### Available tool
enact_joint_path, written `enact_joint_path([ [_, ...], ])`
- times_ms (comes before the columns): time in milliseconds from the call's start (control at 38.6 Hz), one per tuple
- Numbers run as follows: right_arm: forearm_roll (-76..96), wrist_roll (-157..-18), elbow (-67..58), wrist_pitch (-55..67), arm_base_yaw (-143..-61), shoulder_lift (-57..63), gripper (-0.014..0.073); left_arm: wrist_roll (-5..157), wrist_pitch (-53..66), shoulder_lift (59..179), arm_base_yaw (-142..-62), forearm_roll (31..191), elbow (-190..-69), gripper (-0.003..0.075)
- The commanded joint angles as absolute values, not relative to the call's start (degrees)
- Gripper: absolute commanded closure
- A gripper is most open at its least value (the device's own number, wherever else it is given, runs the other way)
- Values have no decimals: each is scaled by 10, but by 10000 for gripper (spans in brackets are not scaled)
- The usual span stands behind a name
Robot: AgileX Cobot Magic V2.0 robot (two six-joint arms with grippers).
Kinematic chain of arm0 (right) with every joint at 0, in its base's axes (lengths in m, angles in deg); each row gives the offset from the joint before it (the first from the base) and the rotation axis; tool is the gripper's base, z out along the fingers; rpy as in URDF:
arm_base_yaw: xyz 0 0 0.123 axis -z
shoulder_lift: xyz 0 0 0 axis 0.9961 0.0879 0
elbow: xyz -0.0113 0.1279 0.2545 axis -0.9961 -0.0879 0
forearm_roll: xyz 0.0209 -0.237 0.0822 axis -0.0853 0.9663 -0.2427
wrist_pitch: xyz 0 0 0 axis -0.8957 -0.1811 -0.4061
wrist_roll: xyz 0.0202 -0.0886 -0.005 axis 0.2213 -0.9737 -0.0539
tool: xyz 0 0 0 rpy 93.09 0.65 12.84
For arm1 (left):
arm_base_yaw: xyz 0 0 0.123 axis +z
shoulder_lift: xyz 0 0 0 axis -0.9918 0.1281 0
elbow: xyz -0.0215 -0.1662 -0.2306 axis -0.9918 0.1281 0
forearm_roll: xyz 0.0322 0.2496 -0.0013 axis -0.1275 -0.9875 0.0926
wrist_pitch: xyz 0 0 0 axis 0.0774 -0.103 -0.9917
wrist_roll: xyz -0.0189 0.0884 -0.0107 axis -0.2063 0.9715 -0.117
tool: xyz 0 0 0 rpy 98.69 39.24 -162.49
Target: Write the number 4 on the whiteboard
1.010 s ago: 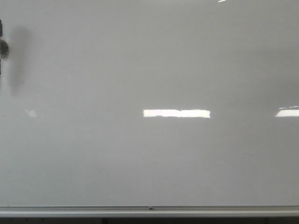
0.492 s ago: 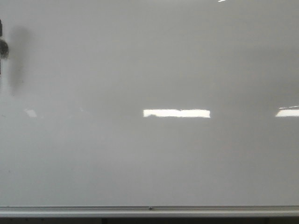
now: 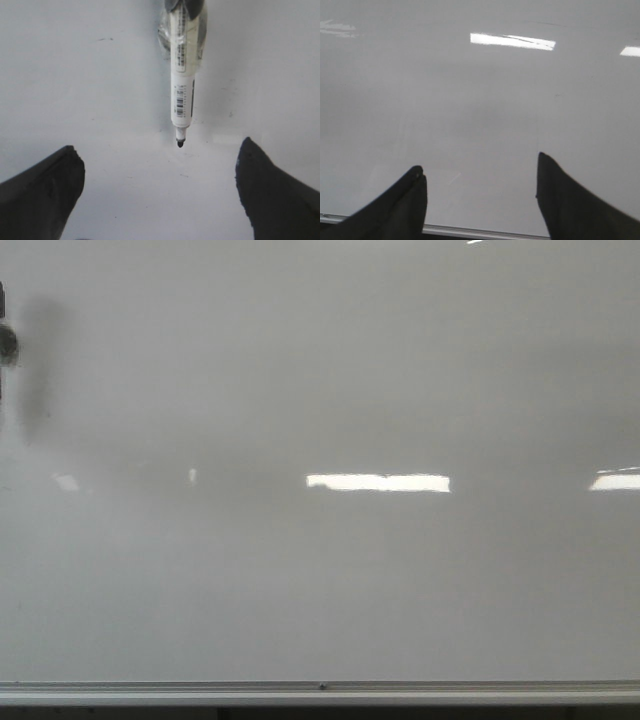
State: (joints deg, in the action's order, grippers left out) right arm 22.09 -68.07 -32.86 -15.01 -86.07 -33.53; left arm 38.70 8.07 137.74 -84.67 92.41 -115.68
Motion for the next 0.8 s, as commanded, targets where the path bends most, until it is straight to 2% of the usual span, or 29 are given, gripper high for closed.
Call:
enact_joint_path([
  [0, 228, -686, -311, -105, -861, -326, 96, 386, 127, 1390, -852, 930, -1193, 122],
  [518, 228, -686, -311, -105, -861, -326, 96, 386, 132, 1495, -878, 931, -1278, 131],
  [621, 228, -686, -311, -105, -861, -326, 96, 386, 132, 1505, -878, 931, -1284, 183],
  [777, 228, -686, -311, -105, -861, -326, 96, 386, 133, 1508, -878, 931, -1286, 344],
])
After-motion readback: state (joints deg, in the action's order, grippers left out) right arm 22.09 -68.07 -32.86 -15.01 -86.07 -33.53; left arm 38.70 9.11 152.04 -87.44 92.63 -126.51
